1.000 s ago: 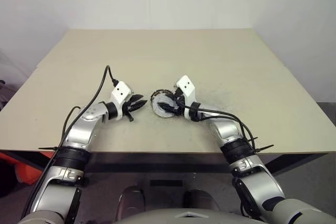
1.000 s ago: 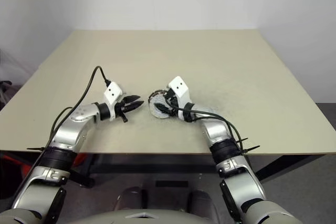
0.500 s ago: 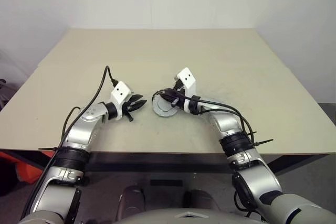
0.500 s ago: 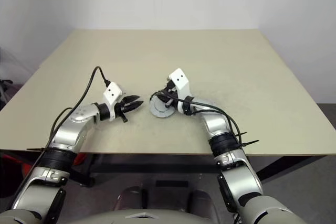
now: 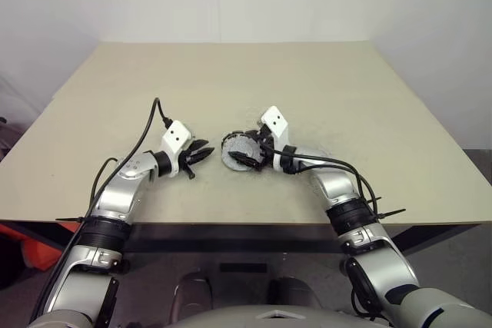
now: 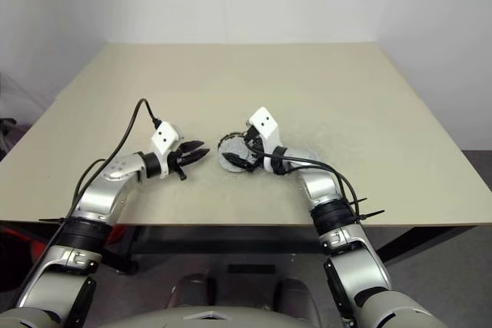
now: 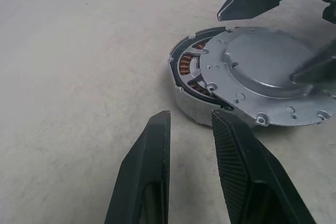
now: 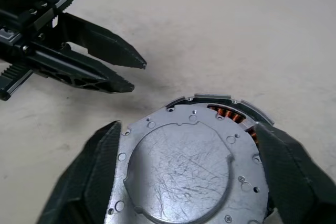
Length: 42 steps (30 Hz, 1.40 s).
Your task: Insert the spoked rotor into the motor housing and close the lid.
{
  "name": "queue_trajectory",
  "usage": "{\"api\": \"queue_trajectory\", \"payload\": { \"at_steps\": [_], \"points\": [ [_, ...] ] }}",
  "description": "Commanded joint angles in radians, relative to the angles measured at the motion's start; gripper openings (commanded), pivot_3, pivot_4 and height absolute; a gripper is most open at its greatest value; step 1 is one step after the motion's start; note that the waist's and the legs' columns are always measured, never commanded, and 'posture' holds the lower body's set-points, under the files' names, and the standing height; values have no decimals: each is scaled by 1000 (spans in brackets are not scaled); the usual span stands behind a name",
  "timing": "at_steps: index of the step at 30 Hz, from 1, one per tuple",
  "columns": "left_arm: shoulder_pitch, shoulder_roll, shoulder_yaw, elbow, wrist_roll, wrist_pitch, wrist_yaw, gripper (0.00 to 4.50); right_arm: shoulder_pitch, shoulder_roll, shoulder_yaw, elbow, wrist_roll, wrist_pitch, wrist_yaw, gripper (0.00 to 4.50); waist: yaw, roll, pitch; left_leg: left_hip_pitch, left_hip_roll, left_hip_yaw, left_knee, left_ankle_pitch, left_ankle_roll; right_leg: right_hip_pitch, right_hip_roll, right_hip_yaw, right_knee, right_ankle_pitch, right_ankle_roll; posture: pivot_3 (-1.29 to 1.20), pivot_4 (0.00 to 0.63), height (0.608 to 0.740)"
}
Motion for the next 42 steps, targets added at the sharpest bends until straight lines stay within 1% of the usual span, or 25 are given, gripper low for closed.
{"api": "queue_trajectory", "payload": {
  "at_steps": [1, 6, 15, 18, 20, 21, 25, 28, 30, 32, 36, 42],
  "points": [
    [-7, 9, 15, -34, -7, -7, 6, 1332, 5, -12, 25, -57, -12, -28, 28, 4444, 0, 0, 0, 0, 0, 0, 0, 0, 0, 0, 0, 0, 0, 0, 0, 0, 0, 740],
    [-6, 8, 14, -34, -5, -9, 12, 1332, 17, -15, 49, -39, -39, -59, 24, 4444, 0, 0, 0, 0, 0, 0, 0, 0, 0, 0, 0, 0, 0, 0, 0, 0, 0, 740],
    [-9, 11, 16, -27, -1, -14, 18, 1332, -9, 1, 45, 56, -88, -133, -23, 4444, 0, 0, 0, 0, 0, 0, 0, 0, 0, 0, 0, 0, 0, 0, 0, 0, 0, 740],
    [-10, 11, 17, -26, 0, -15, 19, 1332, -22, 7, 37, 81, -90, -152, -32, 3855, -1, 0, 0, 0, 0, 0, 0, 0, 0, 0, 0, 0, 0, 0, 0, 0, 0, 740],
    [-10, 11, 17, -27, 1, -15, 20, 1332, -26, 7, 35, 88, -87, -158, -29, 3194, -1, 0, 0, 1, 0, 0, 1, 0, 0, 0, 0, 0, 0, 0, 0, 0, 0, 740],
    [-10, 11, 18, -27, 1, -15, 20, 1332, -28, 6, 34, 89, -86, -160, -27, 3159, -1, 0, 0, 0, 0, 0, 1, 0, 0, 0, 0, 0, 0, 0, 0, 0, 0, 740],
    [-12, 11, 18, -27, 0, -14, 21, 1332, -33, 4, 27, 83, -76, -157, -20, 3161, -1, 0, 0, 0, 0, 0, 1, 0, 0, 0, 0, 0, 0, 0, 0, 0, 0, 740],
    [-10, 11, 18, -27, 0, -14, 21, 1332, -46, 20, -14, 44, -17, -92, -10, 3161, -1, 0, 0, 0, 0, 0, 1, 0, 0, 0, 0, 0, 0, 0, 0, 0, 0, 740],
    [-10, 11, 17, -27, 0, -13, 21, 1332, -70, 42, -56, 14, 41, -13, -15, 3161, -1, 0, 0, 0, 0, 0, 1, 0, 0, 0, 0, 0, 0, 0, 0, 0, 0, 740],
    [-10, 11, 16, -27, 1, -14, 20, 1332, -88, 54, -76, 1, 62, 30, -25, 3161, -2, 0, 0, 0, 0, 0, 1, 0, 0, 0, 0, 0, 1, 0, 0, 0, 0, 740],
    [-11, 11, 16, -27, 1, -14, 21, 1332, -99, 60, -58, 32, 26, 28, -50, 3161, -1, 0, 0, 0, 0, 0, 1, 0, 0, 0, 0, 0, 1, 0, 0, 0, 0, 740],
    [-4, 17, 19, -34, 0, -10, 20, 1332, -118, 85, -37, 139, -44, 5, -141, 3161, -1, 0, 0, 0, 0, 0, 1, 0, 0, 0, 0, 0, 0, 0, 0, 0, 0, 740]
  ]
}}
